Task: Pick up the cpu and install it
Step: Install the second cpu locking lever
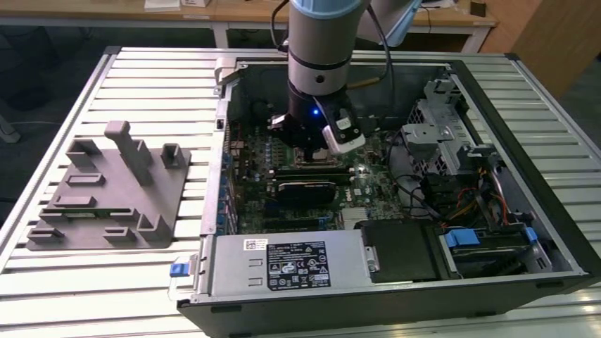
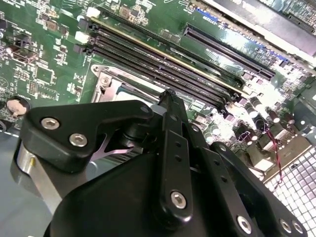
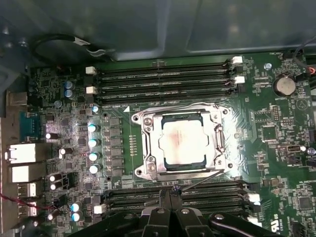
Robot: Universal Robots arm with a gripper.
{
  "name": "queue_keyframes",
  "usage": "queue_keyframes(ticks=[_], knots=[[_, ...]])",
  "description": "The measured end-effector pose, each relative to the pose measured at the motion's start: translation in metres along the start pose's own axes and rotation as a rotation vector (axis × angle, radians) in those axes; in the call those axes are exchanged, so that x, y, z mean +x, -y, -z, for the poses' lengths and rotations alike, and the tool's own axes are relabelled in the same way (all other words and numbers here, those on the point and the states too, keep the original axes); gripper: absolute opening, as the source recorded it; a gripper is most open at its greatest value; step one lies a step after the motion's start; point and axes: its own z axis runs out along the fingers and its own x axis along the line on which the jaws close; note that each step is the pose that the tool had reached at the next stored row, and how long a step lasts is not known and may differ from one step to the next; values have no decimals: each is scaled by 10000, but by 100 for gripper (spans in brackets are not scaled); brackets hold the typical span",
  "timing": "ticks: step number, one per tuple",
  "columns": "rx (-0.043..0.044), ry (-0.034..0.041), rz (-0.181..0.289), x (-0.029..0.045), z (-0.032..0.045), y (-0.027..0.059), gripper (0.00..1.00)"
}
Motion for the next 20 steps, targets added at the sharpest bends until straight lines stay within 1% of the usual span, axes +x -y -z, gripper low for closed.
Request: queue_keyframes(ticks=[6,9,11,13,18,20], knots=[[-3,1,1,82,-25,8,11],[-10,-1,-1,100,-43,13,11],[-36,-4,1,104,-59,17,11],[-95,-8,0,108,-80,22,11],[-301,-25,-3,119,-117,38,11],[-357,-30,-3,121,-121,55,11]])
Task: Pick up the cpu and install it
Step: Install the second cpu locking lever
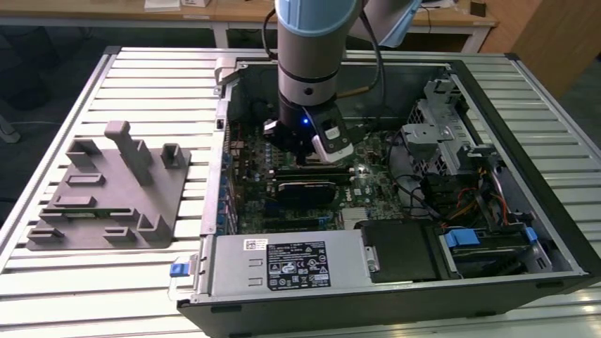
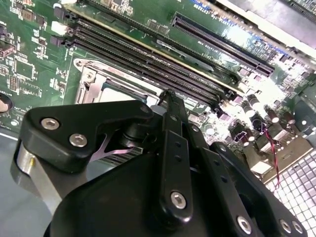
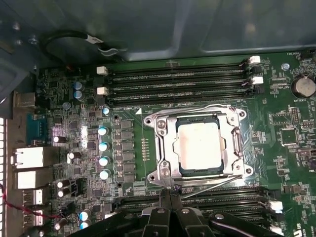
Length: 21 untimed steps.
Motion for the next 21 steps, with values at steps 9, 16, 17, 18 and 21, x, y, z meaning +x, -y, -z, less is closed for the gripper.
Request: queue_keyframes(ticks=[9,16,17,18,21], knots=[[-396,-34,-5,0,-27,103,11],[-787,-67,-9,4,-66,161,11],[-836,-71,-9,6,-70,170,11],[-901,-76,-9,7,-74,179,11],[-1099,-92,-11,14,-87,202,11]])
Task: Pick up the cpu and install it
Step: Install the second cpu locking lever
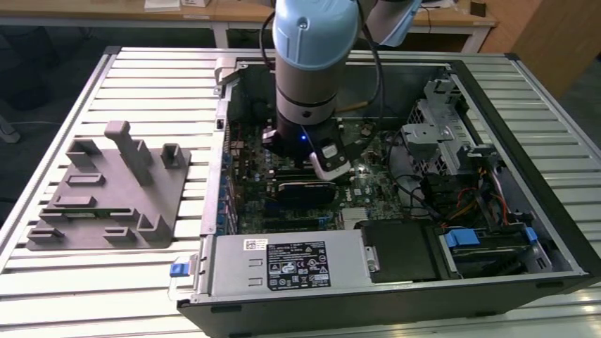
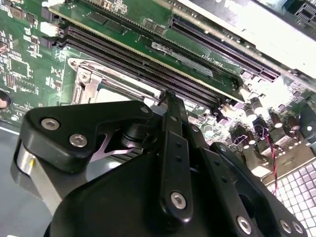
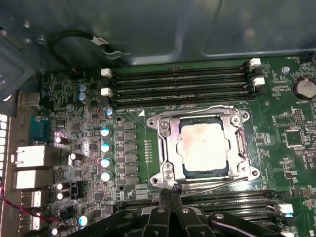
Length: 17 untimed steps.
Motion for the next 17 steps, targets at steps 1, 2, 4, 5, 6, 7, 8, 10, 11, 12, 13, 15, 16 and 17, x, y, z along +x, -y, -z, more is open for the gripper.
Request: queue_keyframes(ticks=[1,2,4,5,6,7,8,10,11,12,13,15,16,17], knots=[[-71,-6,-1,3,-4,7,11],[-142,-11,-1,4,-9,15,11],[-234,-19,-2,7,-18,32,11],[-257,-21,-4,9,-23,40,11],[-281,-23,-4,12,-30,46,11],[-307,-25,-3,14,-37,51,11],[-335,-27,-4,18,-45,54,11],[-407,-34,-4,28,-60,60,11],[-458,-39,-5,34,-67,62,11],[-504,-43,-5,40,-75,65,11],[-540,-45,-5,44,-84,67,11],[-584,-48,-7,56,-99,71,11],[-597,-49,-6,62,-106,74,11],[-604,-50,-6,66,-112,76,11]])
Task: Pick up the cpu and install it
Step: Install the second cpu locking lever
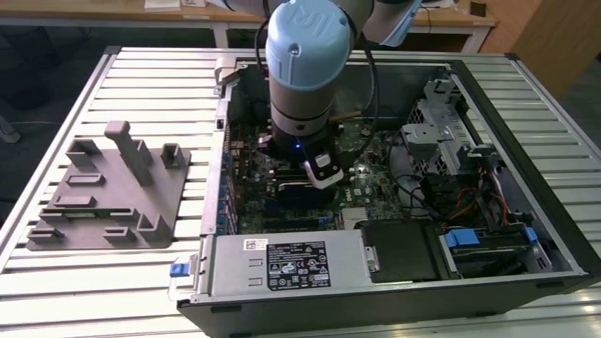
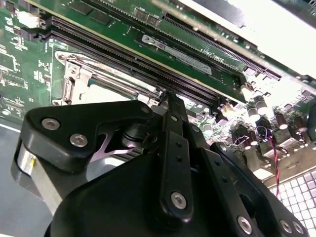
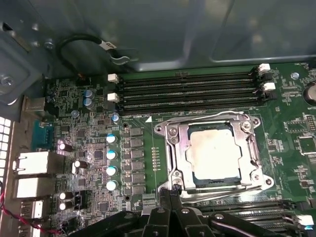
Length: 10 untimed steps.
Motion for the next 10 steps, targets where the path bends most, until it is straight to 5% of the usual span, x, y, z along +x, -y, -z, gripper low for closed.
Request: queue_keyframes(ticks=[10], knots=[[-194,-18,-4,16,-48,16,11]])
